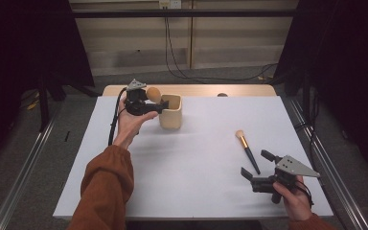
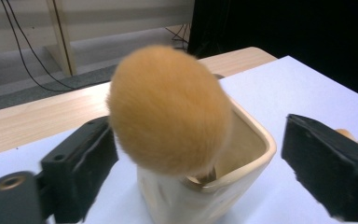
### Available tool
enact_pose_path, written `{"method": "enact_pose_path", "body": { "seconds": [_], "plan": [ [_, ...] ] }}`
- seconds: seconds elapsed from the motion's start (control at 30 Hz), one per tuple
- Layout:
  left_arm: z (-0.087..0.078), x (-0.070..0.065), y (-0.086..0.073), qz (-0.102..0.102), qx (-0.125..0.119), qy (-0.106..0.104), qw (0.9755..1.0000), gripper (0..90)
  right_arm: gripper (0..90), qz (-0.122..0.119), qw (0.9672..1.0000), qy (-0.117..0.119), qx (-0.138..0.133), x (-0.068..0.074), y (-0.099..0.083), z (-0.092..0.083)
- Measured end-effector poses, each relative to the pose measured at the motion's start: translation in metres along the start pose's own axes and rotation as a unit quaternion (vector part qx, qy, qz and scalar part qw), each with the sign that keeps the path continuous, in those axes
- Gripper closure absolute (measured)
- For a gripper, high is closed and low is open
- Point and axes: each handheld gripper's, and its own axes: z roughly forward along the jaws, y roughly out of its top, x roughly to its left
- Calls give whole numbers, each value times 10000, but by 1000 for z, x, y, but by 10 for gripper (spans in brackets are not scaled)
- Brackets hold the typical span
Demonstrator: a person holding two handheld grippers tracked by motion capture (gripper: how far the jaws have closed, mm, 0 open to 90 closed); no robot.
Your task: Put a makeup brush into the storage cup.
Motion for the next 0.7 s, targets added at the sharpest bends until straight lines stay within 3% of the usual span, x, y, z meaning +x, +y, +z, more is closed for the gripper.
{"method": "enact_pose_path", "body": {
  "seconds": [0.13,0.23,0.43,0.7],
  "plan": [
    [-5,0,0,-19,-61,-29,10000,20,0,12,10000,-11,-11,0,0,0],
    [-9,1,-1,-46,-50,97,9999,20,0,-4,10000,-18,-15,-1,0,0],
    [-21,1,-6,-48,-238,3,9997,19,0,10,10000,-41,-5,-1,0,0],
    [-32,-3,-14,98,-317,39,9994,24,0,-16,10000,-66,-5,-1,1,0]
  ]
}}
